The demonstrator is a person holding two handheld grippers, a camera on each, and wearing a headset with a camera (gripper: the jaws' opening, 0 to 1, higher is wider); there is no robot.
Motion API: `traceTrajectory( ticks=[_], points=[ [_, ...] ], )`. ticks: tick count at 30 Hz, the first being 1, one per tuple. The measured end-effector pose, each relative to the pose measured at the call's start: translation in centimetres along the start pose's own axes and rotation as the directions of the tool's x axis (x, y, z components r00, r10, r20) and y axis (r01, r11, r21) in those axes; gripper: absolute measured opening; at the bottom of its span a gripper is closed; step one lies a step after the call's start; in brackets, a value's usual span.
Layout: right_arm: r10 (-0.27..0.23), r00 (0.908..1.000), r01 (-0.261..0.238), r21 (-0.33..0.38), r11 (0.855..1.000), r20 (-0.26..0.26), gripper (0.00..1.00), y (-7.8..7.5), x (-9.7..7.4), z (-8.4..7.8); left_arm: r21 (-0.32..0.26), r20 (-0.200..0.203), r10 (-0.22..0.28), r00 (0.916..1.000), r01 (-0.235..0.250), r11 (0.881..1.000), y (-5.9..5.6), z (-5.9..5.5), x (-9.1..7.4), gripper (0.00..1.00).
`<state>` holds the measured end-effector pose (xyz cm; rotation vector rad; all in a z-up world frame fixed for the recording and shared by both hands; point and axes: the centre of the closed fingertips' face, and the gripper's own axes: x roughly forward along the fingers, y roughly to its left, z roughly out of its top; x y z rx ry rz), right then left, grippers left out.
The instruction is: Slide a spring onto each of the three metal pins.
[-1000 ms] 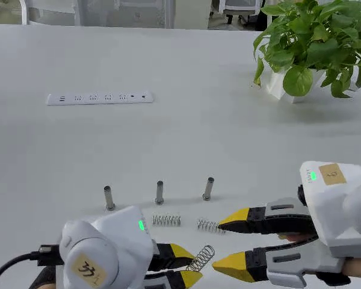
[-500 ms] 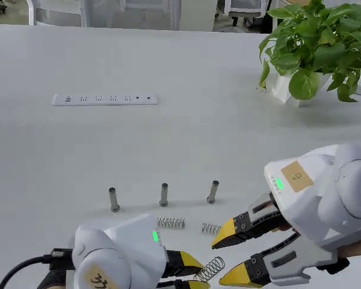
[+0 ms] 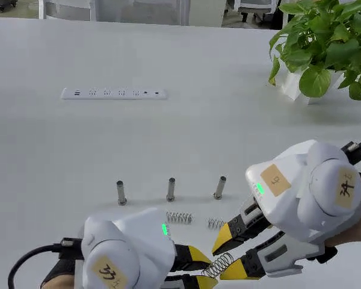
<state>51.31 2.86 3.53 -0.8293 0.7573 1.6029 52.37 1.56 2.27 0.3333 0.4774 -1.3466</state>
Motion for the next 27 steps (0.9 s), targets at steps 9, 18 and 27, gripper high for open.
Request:
traceTrajectory(
  ticks=[9, 18, 27],
  points=[
    [0.011, 0.9999, -0.011, 0.001, 1.000, 0.000, 0.09, 0.12, 0.24, 0.13, 0.004, 0.005, -0.006, 1.0000, 0.006, 1.000, -0.27, 0.16, 0.09, 0.07],
    [0.014, 0.9999, -0.014, 0.009, 1.000, 0.006, 0.08, 0.09, 0.10, 0.08, -0.003, 0.022, -0.003, 0.9997, 0.003, 1.000, -0.30, 0.44, 0.21, 0.07],
    [0.029, 0.9996, -0.029, 0.004, 1.000, -0.007, 0.07, 0.37, 0.26, 0.28, -0.016, 0.026, -0.003, 0.9997, 0.003, 1.000, -0.53, 0.32, 0.17, 0.07]
  ],
)
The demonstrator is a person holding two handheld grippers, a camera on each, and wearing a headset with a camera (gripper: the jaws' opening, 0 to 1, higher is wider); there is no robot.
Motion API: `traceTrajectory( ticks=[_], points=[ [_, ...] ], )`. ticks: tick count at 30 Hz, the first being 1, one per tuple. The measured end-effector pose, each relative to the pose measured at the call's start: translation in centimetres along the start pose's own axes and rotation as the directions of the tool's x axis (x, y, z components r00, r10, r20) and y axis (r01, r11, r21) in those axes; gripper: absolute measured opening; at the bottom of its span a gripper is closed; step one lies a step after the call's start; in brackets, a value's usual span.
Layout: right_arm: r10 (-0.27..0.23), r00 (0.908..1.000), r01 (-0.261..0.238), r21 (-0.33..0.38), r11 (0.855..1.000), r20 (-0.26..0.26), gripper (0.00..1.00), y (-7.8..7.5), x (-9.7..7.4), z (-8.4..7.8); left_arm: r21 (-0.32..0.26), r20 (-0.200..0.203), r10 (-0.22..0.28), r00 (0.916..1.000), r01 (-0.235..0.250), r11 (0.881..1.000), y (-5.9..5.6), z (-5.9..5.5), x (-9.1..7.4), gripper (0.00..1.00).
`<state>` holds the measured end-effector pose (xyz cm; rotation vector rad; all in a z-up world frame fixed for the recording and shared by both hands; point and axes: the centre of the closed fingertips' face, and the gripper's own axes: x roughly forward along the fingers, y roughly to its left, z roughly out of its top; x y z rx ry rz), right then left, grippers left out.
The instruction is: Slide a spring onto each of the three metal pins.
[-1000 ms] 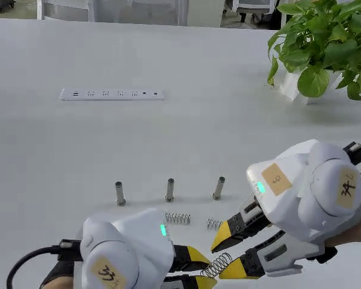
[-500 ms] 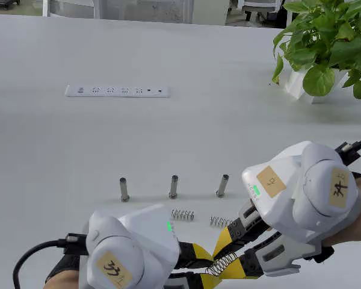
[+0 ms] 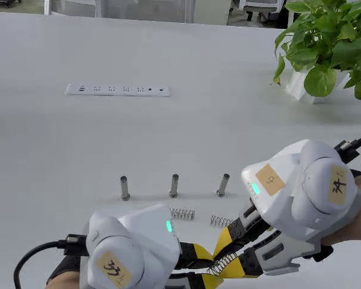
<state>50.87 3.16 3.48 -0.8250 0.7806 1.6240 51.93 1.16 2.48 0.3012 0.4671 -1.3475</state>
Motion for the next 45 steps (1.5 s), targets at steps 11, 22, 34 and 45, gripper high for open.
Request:
traceTrajectory(
  ticks=[11, 22, 34, 45],
  points=[
    [0.007, 0.9998, -0.008, -0.007, 1.000, -0.021, 0.07, 0.0, 0.0, -0.2, 0.002, 0.008, 0.003, 1.0000, -0.003, 1.000, 0.0, 0.0, 0.1, 0.07],
    [-0.004, 0.9992, 0.004, -0.023, 1.000, -0.039, 0.07, -0.5, -0.1, -0.3, -0.010, -0.002, 0.069, 0.9976, -0.069, 0.998, 1.0, -1.2, -0.3, 0.25],
    [-0.015, 0.9985, 0.013, -0.044, 0.999, -0.053, 0.07, -1.3, -0.2, -0.3, -0.092, -0.009, 0.261, 0.9654, -0.260, 0.961, 4.4, -3.3, -2.9, 0.55],
    [-0.034, 0.9970, 0.028, -0.074, 0.997, -0.070, 0.07, -1.8, -0.3, -0.4, -0.220, -0.026, 0.465, 0.8850, -0.459, 0.861, 8.1, -5.5, -6.6, 0.89]
  ],
)
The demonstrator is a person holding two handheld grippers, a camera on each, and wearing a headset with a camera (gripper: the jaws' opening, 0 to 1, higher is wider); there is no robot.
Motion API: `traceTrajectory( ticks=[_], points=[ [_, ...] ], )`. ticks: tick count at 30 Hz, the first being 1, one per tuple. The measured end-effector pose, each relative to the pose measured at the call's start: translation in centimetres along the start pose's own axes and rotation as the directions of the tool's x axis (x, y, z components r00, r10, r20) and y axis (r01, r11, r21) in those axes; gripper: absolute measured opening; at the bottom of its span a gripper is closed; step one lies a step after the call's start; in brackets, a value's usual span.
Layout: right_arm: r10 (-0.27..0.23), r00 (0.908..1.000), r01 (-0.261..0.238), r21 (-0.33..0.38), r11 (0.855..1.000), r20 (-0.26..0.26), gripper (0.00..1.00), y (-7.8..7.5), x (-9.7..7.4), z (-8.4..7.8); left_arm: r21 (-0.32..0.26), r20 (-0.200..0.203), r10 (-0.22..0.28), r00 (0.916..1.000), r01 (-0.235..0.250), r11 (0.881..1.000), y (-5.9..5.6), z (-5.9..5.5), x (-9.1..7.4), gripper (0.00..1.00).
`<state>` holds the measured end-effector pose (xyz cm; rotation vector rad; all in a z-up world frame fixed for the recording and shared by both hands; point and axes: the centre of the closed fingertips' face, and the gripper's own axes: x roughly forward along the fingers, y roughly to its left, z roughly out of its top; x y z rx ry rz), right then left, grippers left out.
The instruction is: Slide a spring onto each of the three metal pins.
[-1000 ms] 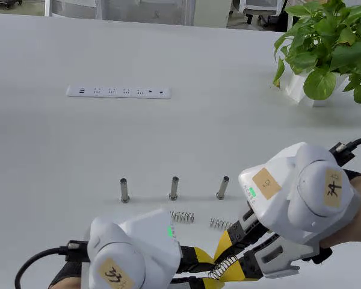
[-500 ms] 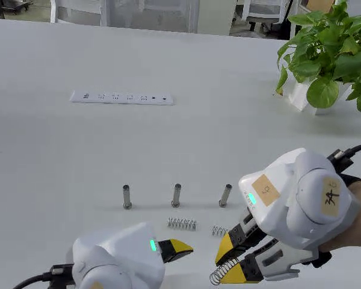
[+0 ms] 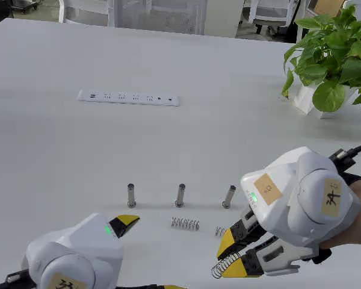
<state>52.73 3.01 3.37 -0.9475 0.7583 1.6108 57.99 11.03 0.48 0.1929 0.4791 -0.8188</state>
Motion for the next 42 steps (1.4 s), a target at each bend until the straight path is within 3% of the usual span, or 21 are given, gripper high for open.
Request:
traceTrajectory(
  ticks=[2, 8, 17, 34, 42],
  points=[
    [0.001, 1.0000, -0.001, -0.002, 1.000, -0.003, 0.07, 0.0, 0.0, 0.0, -0.035, -0.005, 0.024, 0.9997, -0.024, 0.999, 0.6, -0.4, -0.2, 0.99],
    [0.003, 0.9998, -0.003, -0.018, 1.000, -0.017, 0.07, -0.2, 0.0, -0.1, -0.060, -0.007, 0.050, 0.9987, -0.050, 0.997, 1.3, -0.8, -0.8, 0.99],
    [0.007, 0.9994, -0.009, -0.041, 0.999, -0.035, 0.07, -1.3, 0.1, 0.3, -0.067, -0.011, 0.079, 0.9968, -0.079, 0.995, 1.5, -1.2, -1.5, 0.99],
    [0.011, 0.9953, -0.026, -0.153, 0.988, -0.096, 0.07, -7.0, -0.5, 3.5, -0.084, -0.045, 0.105, 0.9935, -0.108, 0.991, 1.7, -2.9, -2.4, 0.97],
    [0.016, 0.9907, -0.045, -0.215, 0.976, -0.135, 0.07, -9.8, 0.2, 5.6, -0.099, -0.063, 0.091, 0.9939, -0.097, 0.990, 1.1, -3.7, -2.6, 0.95]
  ],
)
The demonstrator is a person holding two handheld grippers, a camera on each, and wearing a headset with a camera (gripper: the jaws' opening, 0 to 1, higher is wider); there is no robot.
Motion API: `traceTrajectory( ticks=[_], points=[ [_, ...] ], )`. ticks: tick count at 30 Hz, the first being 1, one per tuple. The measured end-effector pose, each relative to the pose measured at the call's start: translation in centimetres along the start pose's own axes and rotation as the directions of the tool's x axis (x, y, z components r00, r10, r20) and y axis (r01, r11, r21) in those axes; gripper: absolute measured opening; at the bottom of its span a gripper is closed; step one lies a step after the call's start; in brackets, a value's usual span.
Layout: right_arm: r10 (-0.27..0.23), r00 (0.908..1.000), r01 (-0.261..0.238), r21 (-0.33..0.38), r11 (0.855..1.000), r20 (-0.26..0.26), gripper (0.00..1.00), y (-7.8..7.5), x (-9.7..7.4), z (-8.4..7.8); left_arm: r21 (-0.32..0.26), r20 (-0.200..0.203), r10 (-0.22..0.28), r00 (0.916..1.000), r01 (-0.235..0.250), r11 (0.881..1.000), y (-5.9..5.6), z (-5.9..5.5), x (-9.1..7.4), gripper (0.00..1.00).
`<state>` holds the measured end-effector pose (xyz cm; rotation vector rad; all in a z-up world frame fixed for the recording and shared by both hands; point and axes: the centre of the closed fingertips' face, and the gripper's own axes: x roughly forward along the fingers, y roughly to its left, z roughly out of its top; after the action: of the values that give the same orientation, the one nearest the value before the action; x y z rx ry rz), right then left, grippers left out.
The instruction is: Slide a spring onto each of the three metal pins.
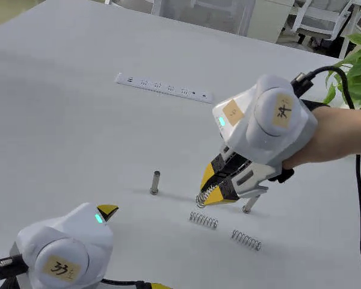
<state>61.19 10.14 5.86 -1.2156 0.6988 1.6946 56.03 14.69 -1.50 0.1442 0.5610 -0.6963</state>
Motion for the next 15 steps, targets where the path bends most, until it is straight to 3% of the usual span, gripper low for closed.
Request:
traceTrajectory(
  ticks=[10, 15],
  points=[
    [-0.019, 0.9965, 0.011, -0.095, 0.995, -0.082, 0.07, -4.4, 0.5, 1.2, -0.014, 0.004, 0.011, 0.9999, -0.011, 1.000, 0.3, -0.2, -0.3, 0.95],
    [-0.023, 0.9949, 0.011, -0.118, 0.993, -0.098, 0.07, -6.5, 0.8, 2.2, -0.019, 0.004, 0.012, 0.9999, -0.012, 1.000, 0.2, -0.2, -0.3, 0.94]
  ],
)
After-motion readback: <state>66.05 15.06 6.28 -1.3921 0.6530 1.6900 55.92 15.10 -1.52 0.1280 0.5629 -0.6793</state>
